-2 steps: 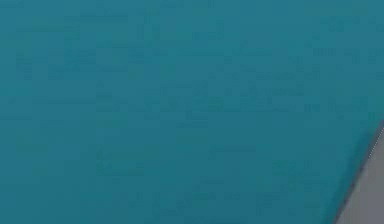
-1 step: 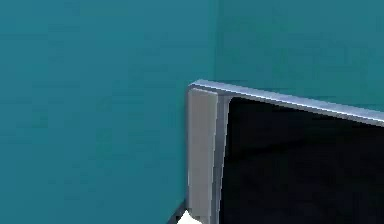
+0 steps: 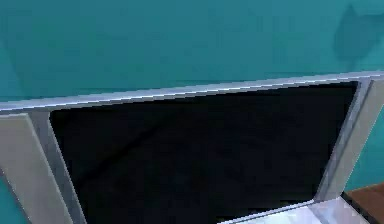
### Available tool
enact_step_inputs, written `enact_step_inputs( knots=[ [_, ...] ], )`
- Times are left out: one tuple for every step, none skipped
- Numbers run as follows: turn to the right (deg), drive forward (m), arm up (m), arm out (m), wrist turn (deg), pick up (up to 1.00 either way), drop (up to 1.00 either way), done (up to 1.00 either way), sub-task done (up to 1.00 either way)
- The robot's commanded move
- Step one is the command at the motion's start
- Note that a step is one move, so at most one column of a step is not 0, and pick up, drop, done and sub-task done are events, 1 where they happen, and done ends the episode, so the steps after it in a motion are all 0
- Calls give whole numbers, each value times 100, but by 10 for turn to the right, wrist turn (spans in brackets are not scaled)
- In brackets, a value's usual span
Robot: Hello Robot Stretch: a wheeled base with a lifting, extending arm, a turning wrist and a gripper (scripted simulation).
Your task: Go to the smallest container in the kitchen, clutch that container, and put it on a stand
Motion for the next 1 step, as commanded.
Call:
enact_step_inputs(
  knots=[
    [450,0,0,0,0,0,0,0,0]
  ],
)
